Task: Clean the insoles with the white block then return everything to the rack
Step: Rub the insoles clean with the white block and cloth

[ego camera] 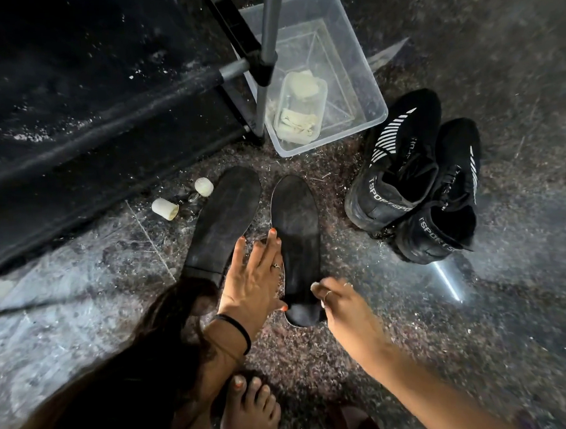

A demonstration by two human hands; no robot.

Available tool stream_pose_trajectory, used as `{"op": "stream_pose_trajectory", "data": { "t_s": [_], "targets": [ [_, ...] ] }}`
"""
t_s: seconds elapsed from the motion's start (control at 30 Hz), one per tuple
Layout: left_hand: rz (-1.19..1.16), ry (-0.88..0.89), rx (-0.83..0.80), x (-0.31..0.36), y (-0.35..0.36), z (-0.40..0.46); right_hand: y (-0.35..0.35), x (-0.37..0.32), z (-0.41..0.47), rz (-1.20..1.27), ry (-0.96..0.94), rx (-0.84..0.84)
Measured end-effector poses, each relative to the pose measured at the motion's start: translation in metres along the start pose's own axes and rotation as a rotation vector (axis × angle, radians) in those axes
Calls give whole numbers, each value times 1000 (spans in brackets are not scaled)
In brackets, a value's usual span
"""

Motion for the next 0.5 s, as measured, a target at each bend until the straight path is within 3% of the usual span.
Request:
{"op": "stream_pose_trajectory", "data": {
  "t_s": [0.23, 0.37, 0.5],
  "targets": [
    [6, 2, -28, 0, -2, 2, -16, -11, -4, -113, -158, -173],
    [-12, 1, -27, -1, 1, 0, -34, -20, 22, 68, -82, -1],
    [6, 2, -35, -2, -2, 1, -24, -26, 46, 77, 60, 104]
  ]
}}
Point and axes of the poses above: each hand's wrist, its own z-axis towards the middle knuckle, its own y-axis out of the palm, x = y × z, the point moved 1 cm from there along z, towards the middle knuckle, and after that the axes turned 10 degrees about -z, right-handed, at the moved point
